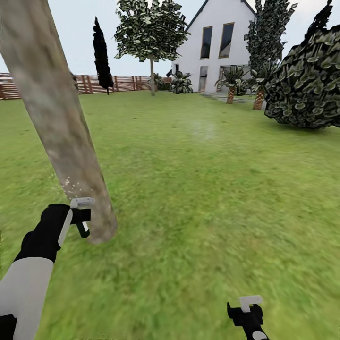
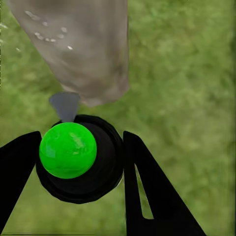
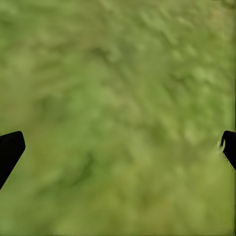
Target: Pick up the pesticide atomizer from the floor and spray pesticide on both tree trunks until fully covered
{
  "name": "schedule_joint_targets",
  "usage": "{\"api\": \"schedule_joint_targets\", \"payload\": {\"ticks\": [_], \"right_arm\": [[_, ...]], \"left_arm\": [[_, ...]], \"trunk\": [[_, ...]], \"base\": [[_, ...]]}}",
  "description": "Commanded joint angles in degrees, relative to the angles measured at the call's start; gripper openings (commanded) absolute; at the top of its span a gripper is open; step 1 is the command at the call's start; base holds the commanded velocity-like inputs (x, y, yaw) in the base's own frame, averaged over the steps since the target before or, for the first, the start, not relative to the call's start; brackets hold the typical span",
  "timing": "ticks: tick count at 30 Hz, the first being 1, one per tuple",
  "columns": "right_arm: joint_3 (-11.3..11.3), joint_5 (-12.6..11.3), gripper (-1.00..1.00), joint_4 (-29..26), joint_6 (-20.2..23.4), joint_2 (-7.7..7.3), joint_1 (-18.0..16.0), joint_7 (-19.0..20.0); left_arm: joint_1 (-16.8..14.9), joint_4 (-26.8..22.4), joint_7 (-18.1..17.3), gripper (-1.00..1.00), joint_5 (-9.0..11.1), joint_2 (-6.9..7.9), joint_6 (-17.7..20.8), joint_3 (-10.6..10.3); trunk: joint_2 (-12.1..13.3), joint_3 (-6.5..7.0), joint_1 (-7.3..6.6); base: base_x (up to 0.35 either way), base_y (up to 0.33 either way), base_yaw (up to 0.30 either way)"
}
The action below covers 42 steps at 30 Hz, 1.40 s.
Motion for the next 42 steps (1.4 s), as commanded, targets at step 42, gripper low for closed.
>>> {"api": "schedule_joint_targets", "payload": {"ticks": [42], "right_arm": [[0.41,-0.47,1.0,0.04,-0.09,-0.22,0.0,-0.14]], "left_arm": [[4.43,0.63,2.09,-1.0,-0.62,1.47,0.17,1.2]], "trunk": [[-0.02,-0.05,-0.01]], "base": [[0.136,-0.18,0.161]]}}
